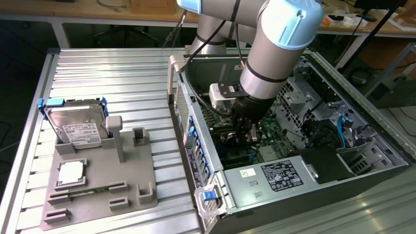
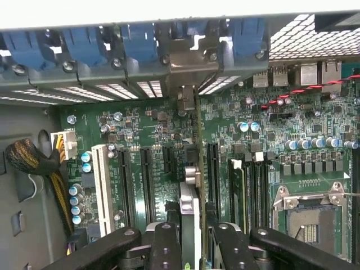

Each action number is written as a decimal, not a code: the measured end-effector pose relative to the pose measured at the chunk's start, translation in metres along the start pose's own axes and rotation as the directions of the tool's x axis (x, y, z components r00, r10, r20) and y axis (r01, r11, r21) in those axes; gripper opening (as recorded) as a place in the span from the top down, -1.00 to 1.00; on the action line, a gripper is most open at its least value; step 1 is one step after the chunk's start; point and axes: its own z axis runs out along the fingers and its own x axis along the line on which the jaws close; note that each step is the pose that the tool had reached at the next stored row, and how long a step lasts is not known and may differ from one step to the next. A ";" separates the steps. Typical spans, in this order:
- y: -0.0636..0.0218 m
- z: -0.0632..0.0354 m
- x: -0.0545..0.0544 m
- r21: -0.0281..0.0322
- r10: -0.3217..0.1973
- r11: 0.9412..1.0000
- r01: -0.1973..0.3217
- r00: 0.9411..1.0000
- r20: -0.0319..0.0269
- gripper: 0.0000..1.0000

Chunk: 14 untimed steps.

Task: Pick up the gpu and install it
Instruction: 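Insert the gpu into the slot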

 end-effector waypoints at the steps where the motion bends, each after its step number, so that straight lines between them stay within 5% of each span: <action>1: 0.0000 0.0000 0.000 0.000 0.000 1.000 0.000 1.000 0.000 0.46; 6: -0.0021 -0.0011 0.000 -0.008 0.002 1.000 -0.002 1.000 0.000 0.46; 14: -0.0018 0.0033 0.000 -0.005 0.002 1.000 -0.002 1.000 -0.002 0.46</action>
